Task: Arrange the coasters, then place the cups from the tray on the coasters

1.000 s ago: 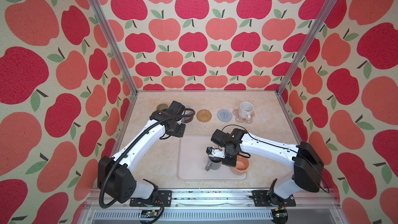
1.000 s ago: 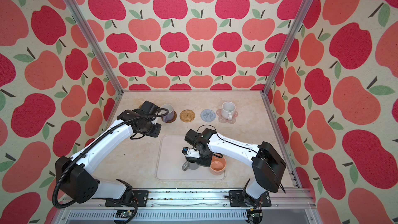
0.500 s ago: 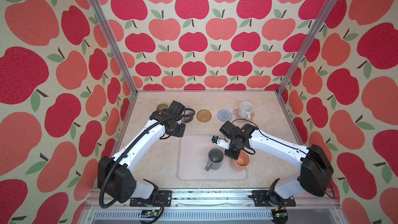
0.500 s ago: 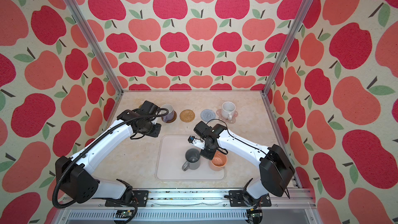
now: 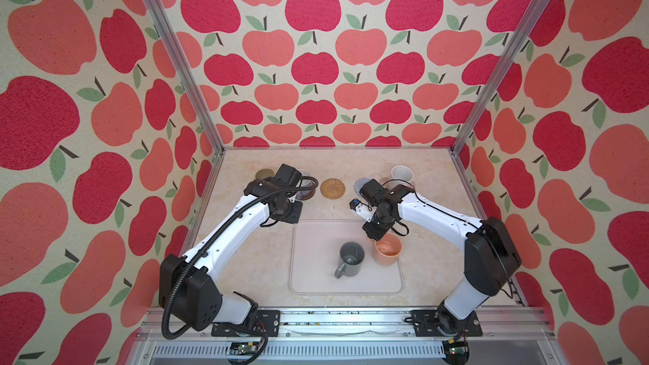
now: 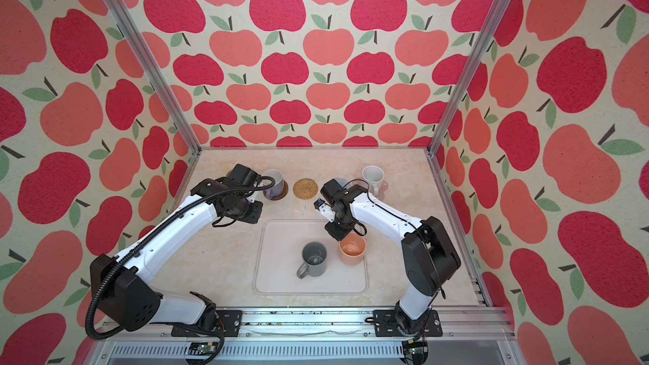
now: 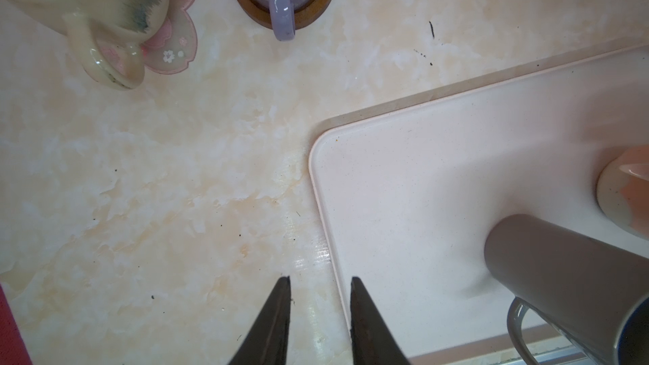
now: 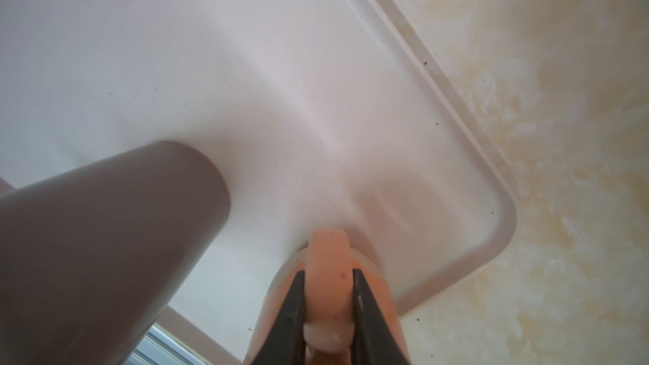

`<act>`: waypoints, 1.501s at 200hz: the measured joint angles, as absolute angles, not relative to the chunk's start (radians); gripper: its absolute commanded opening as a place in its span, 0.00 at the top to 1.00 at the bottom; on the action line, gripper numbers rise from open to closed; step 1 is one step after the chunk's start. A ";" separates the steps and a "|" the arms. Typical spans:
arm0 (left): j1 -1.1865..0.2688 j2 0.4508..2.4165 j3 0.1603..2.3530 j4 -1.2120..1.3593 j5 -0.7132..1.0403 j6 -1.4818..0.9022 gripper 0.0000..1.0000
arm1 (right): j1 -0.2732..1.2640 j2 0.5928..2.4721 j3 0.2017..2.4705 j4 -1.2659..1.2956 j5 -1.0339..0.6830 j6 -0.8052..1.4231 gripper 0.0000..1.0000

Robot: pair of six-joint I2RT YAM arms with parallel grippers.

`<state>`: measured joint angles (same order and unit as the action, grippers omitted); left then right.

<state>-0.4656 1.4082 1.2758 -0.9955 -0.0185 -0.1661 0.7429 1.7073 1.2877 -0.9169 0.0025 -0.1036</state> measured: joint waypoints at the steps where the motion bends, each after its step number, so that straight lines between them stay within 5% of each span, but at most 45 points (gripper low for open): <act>1: -0.465 1.408 1.276 -0.995 -0.019 -0.166 0.69 | 0.743 1.710 1.291 -0.918 0.003 -0.101 0.81; 104: -0.432 1.394 1.236 -0.986 -0.017 -0.166 0.69 | 0.634 1.757 1.375 -0.880 0.002 0.141 0.77; 154: -0.430 1.394 1.230 -0.983 -0.017 -0.166 0.69 | 0.597 1.758 1.376 -0.844 -0.032 0.227 0.65; 300: -0.427 1.396 1.230 -0.976 -0.009 -0.166 0.69 | 0.518 1.639 1.270 -0.831 0.035 0.259 0.59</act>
<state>-0.4267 1.3964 1.2301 -0.9756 -0.0090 -0.1658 0.5179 1.6386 1.2701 -0.8314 0.0353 0.2588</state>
